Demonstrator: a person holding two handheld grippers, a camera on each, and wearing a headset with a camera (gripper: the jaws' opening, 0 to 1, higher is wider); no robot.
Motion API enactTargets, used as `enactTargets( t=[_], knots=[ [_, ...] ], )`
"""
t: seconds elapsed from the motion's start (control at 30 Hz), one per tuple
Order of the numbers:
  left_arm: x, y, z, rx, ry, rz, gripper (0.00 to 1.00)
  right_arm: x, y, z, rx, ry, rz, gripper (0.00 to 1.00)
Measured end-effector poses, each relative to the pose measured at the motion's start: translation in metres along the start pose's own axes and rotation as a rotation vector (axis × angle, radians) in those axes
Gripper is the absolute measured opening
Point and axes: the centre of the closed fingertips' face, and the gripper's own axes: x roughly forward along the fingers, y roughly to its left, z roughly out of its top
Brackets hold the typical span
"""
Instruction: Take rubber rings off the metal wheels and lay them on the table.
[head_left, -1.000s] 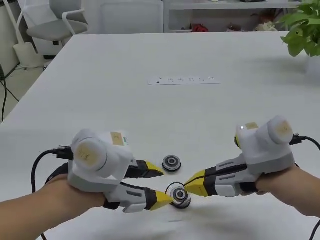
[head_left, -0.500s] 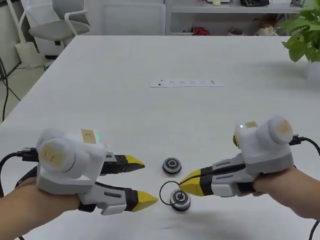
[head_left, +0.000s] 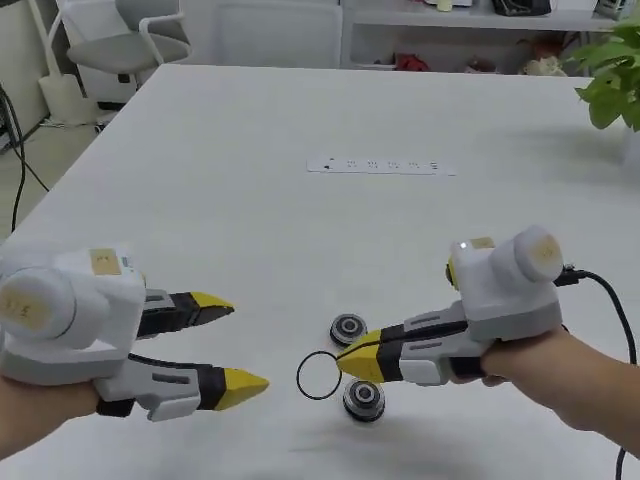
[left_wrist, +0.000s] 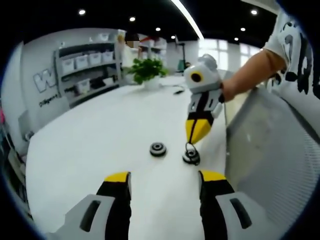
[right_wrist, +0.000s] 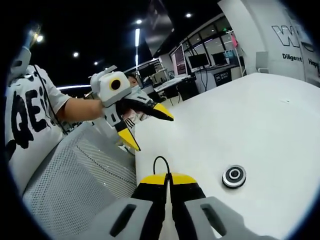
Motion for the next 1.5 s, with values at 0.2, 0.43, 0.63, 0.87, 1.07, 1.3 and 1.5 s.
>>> enactTargets(
  t=[0.2, 0.43, 0.63, 0.87, 1.07, 1.3, 1.5],
  knots=[
    [-0.012, 0.012, -0.004, -0.029, -0.013, 0.05, 0.57, 0.011, -0.003, 0.005, -0.001, -0.018, -0.013, 0.0],
    [-0.02, 0.02, -0.008, -0.054, -0.024, 0.088, 0.58, 0.023, -0.009, 0.004, 0.035, -0.03, -0.027, 0.0],
    [-0.023, 0.023, -0.012, -0.072, -0.028, 0.107, 0.59, 0.034, -0.014, 0.001, 0.053, -0.022, -0.043, 0.0],
    [-0.024, 0.023, -0.016, -0.083, -0.029, 0.112, 0.59, 0.044, -0.025, -0.011, 0.072, 0.013, -0.092, 0.0],
    [-0.023, 0.024, -0.018, -0.086, -0.028, 0.112, 0.59, 0.054, -0.034, -0.011, 0.082, 0.021, -0.138, 0.0],
    [-0.023, 0.026, -0.018, -0.09, -0.031, 0.111, 0.59, 0.058, -0.044, -0.015, 0.103, 0.028, -0.179, 0.0],
    [-0.023, 0.026, -0.021, -0.093, -0.024, 0.108, 0.59, 0.059, -0.043, -0.018, 0.094, 0.037, -0.182, 0.0]
  ],
)
